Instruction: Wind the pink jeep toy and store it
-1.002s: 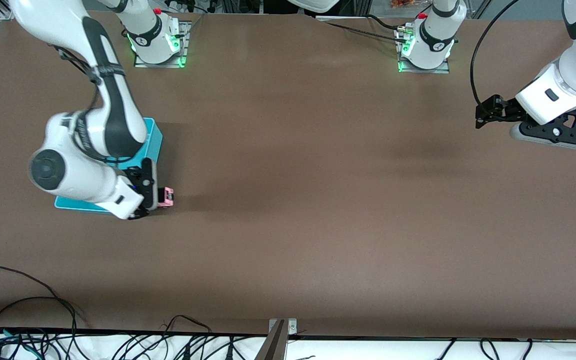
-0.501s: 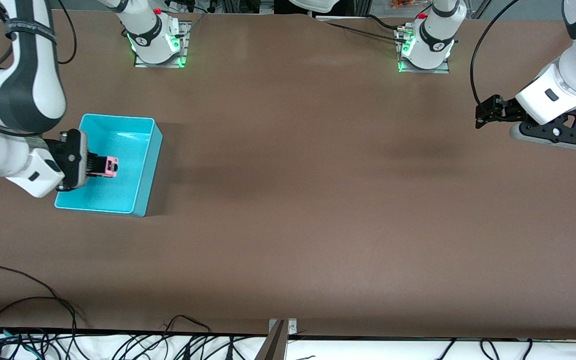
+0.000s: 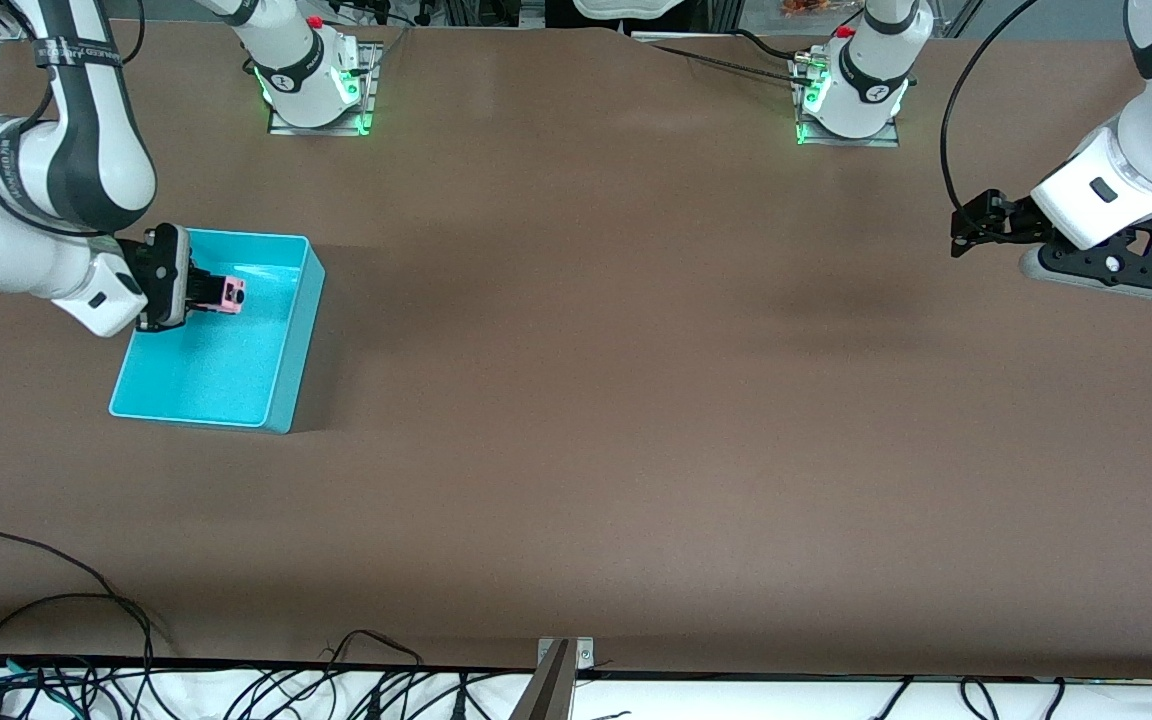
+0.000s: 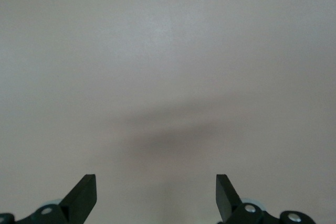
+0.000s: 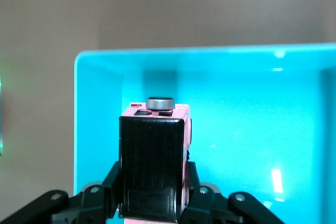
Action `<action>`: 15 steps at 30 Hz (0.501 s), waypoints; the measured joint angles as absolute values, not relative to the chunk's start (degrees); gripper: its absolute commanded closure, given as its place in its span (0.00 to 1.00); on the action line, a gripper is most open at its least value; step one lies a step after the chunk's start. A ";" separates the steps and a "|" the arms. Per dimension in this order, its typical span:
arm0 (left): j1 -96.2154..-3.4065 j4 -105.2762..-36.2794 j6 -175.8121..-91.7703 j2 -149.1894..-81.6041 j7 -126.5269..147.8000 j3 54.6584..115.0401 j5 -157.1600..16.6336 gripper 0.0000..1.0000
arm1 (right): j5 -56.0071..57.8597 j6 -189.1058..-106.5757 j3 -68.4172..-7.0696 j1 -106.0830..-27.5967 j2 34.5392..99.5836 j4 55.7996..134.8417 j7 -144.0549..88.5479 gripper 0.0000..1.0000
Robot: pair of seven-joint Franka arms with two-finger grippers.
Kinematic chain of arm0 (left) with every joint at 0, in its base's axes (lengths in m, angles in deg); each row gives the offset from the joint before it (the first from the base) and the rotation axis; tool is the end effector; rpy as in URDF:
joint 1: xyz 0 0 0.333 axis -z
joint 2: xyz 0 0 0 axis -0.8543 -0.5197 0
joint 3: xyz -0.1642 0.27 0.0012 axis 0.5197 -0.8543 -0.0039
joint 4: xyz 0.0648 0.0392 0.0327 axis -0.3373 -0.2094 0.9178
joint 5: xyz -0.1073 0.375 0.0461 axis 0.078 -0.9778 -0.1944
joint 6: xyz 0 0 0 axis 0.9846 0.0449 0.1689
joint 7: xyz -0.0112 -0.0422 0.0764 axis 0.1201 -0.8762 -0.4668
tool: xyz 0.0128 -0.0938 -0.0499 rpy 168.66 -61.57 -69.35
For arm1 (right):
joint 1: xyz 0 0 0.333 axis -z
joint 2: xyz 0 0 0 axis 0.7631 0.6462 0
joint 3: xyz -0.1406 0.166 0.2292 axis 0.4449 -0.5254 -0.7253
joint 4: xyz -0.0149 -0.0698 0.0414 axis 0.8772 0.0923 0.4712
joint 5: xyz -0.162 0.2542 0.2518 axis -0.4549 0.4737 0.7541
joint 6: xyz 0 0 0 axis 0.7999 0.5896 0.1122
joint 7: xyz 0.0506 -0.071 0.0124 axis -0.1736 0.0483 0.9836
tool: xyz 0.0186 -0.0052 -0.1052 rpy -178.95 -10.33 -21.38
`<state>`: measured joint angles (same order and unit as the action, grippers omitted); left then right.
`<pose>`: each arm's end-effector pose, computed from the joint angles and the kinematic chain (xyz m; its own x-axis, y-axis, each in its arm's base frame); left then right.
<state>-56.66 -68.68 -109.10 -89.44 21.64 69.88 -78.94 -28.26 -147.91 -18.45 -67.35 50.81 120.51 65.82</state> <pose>0.5481 -0.0514 0.5697 0.9817 -0.1704 -0.0846 -0.1700 -0.9854 0.0117 0.5183 -0.0557 0.3239 0.0637 0.9941 0.0880 0.9673 -0.0398 -0.2506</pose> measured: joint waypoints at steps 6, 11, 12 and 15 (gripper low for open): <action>-56.66 -68.69 -109.10 -89.44 21.64 69.88 -78.94 0.00 | -28.26 -155.09 -16.38 -67.22 49.98 127.98 69.68 0.88; -56.66 -68.69 -109.10 -89.45 21.64 69.88 -78.94 0.00 | -28.26 -161.04 -16.21 -67.24 50.28 131.74 69.76 0.87; -56.66 -68.69 -109.10 -89.45 21.64 69.88 -78.94 0.00 | -28.25 -162.00 -16.21 -67.26 50.47 132.24 69.76 0.87; -56.66 -68.69 -109.10 -89.45 21.64 69.88 -78.94 0.00 | -27.62 -163.74 -16.21 -67.29 51.42 133.16 69.76 0.86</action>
<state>-56.66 -68.69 -109.10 -89.45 21.64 69.88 -78.94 -27.62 -163.74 -16.21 -67.29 51.42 133.16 69.76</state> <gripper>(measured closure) 0.000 0.493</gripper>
